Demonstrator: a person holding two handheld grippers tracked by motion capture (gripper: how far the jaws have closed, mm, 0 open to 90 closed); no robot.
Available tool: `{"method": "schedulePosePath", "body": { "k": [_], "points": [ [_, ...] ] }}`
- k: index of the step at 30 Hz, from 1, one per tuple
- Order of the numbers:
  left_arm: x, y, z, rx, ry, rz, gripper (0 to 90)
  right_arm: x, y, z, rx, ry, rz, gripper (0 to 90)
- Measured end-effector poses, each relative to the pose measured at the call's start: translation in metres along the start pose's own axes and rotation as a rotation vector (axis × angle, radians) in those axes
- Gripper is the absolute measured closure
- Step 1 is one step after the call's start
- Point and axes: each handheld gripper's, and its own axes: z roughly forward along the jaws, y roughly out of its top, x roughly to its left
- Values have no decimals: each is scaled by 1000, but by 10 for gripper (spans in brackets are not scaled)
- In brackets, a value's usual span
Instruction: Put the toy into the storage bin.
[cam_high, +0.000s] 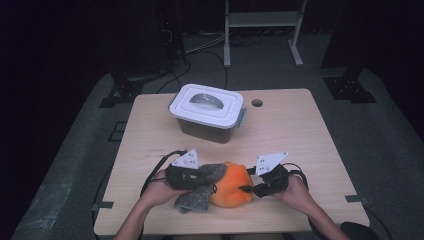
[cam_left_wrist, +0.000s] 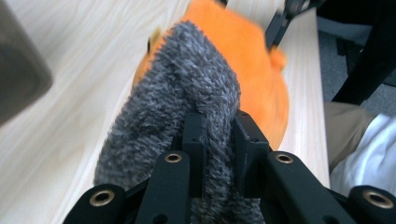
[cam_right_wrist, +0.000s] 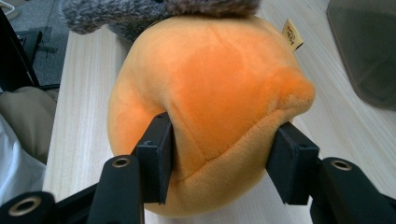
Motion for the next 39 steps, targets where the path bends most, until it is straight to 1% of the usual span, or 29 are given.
{"method": "schedulePosePath", "body": {
  "k": [1,3,4,5,6,7,9,11,12,14,15,16,18,20,22,23,25,28,29,31,33,34,35,36,37,38,39],
  "points": [
    [-1,5,2,1,-2,13,773,1,0,0,2,-2,2,459],
    [-4,15,6,6,-4,35,772,2,1,1,4,-4,-11,458],
    [-6,23,11,6,-16,49,772,2,1,0,5,-6,-11,458],
    [-6,23,11,6,-16,49,772,2,1,0,5,-6,-11,458],
    [-7,28,17,22,-17,68,773,2,0,0,7,-7,-8,457],
    [-7,28,17,22,-17,68,773,2,0,0,7,-7,-8,457],
    [-6,29,20,38,-14,74,773,2,-2,0,10,-8,-5,456],
    [-6,26,21,48,-7,72,773,2,-3,0,7,-5,5,453],
    [-5,22,19,59,3,76,773,1,-3,0,4,1,10,452],
    [-5,20,17,60,5,75,773,1,-3,0,2,2,11,451],
    [-4,15,15,61,8,67,773,1,-3,0,0,2,14,451],
    [-1,7,10,64,14,52,773,2,-3,0,1,-2,8,450],
    [0,4,8,67,18,46,773,2,-2,0,0,-3,10,450],
    [2,-4,3,70,30,24,773,3,-1,0,-2,-5,6,449],
    [4,-8,-1,69,36,8,773,5,1,0,-1,-13,-9,448],
    [5,-8,-3,66,33,4,773,6,2,0,-2,-15,-9,448],
    [5,-4,-5,53,27,1,773,7,4,1,0,-19,-24,447],
    [2,10,-4,17,9,17,773,8,7,2,1,-23,-37,443],
    [1,16,-2,17,7,32,773,8,7,2,1,-23,-37,443],
    [-3,25,3,29,9,53,773,12,9,4,8,-29,-61,438],
    [-4,30,9,32,4,70,773,12,10,4,8,-31,-63,435],
    [-5,32,15,49,13,78,773,12,9,4,14,-35,-66,423],
    [-5,32,15,49,13,78,774,12,9,4,14,-35,-66,423],
    [-5,30,19,54,11,68,774,12,8,4,16,-35,-64,413],
    [-4,29,20,58,10,64,774,11,7,3,16,-30,-47,397],
    [-4,27,22,66,10,59,778,8,4,3,9,-24,-35,335],
    [-4,24,22,67,7,53,778,6,3,2,3,-10,-3,307]
  ]
}}
